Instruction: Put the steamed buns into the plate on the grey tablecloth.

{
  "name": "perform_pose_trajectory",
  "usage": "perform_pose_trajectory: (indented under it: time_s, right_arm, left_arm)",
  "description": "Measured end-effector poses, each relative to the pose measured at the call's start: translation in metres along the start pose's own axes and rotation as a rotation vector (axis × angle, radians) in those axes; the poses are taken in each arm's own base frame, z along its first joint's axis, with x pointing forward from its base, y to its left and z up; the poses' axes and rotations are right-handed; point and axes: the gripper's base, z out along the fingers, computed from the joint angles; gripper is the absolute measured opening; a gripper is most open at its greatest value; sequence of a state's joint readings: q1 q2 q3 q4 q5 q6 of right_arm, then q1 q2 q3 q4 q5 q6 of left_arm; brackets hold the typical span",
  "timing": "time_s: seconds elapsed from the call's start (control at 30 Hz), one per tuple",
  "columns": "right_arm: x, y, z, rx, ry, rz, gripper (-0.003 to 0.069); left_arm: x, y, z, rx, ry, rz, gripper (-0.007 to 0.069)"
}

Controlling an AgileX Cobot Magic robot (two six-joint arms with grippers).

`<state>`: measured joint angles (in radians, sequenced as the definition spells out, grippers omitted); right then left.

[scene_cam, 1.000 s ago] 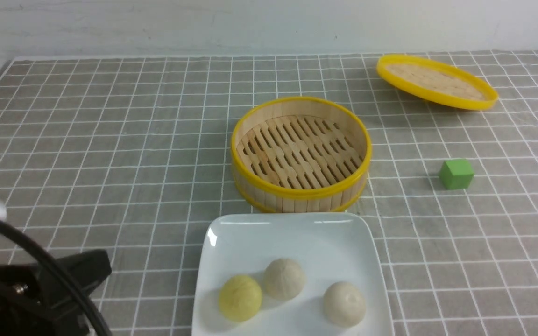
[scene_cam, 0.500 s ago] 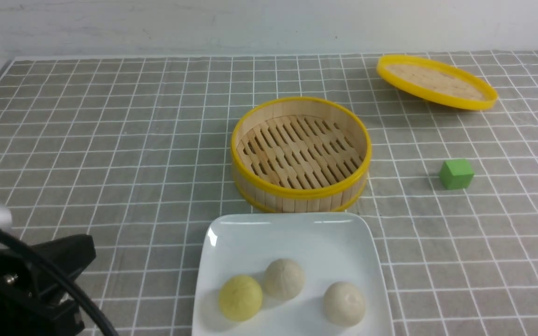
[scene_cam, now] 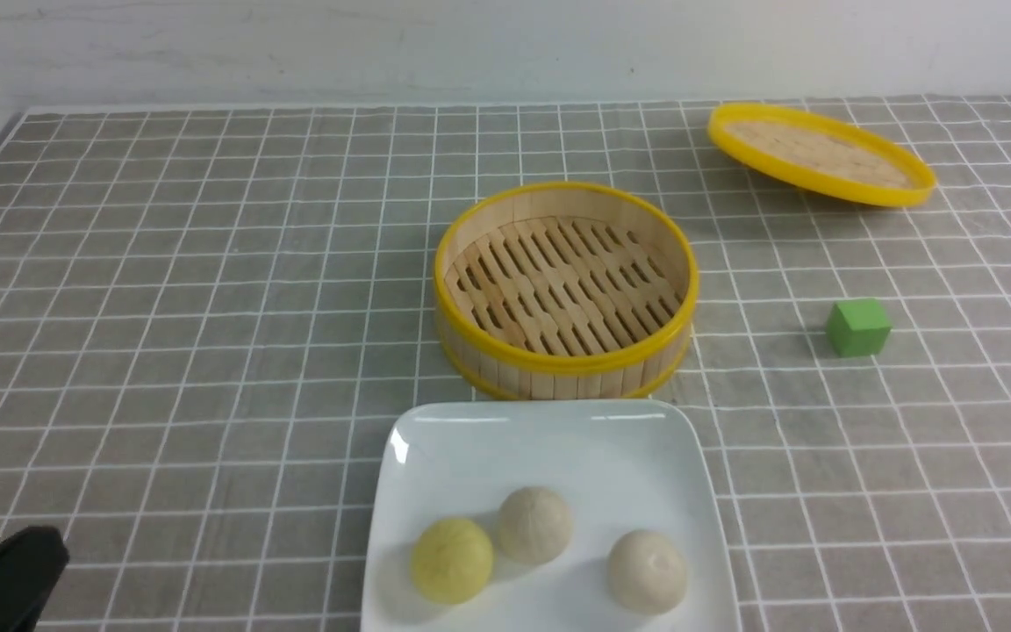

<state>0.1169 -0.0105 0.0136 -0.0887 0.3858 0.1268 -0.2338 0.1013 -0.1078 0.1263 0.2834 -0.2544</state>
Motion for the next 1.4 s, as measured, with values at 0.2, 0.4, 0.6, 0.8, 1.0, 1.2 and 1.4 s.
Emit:
perform_pose_trajectory:
  time_s: [0.2,0.4,0.6,0.8,1.0,1.2,1.4]
  right_arm:
    - [0.0,0.0,0.0,0.0,0.0,0.0,0.0176]
    - [0.0,0.0,0.0,0.0,0.0,0.0,0.0183]
    - [0.0,0.0,0.0,0.0,0.0,0.0,0.0192]
    - [0.0,0.0,0.0,0.0,0.0,0.0,0.0202]
    - [0.0,0.0,0.0,0.0,0.0,0.0,0.0207]
    - [0.0,0.0,0.0,0.0,0.0,0.0,0.0215]
    - [0.0,0.0,0.0,0.0,0.0,-0.001,0.0224]
  left_arm:
    - [0.038,0.015,0.001,-0.179,0.01,-0.025,0.0051]
    - [0.043,0.018,0.0,-0.225,0.059,-0.006,0.0054]
    - [0.045,0.019,0.0,-0.235,0.079,0.006,0.0055]
    - [0.045,0.019,0.0,-0.236,0.079,0.006,0.0065]
    - [0.045,0.019,0.0,-0.236,0.079,0.007,0.0066]
    - [0.045,0.019,0.0,-0.236,0.08,0.008,0.0072]
    - [0.045,0.022,-0.001,-0.299,0.073,-0.006,0.0073]
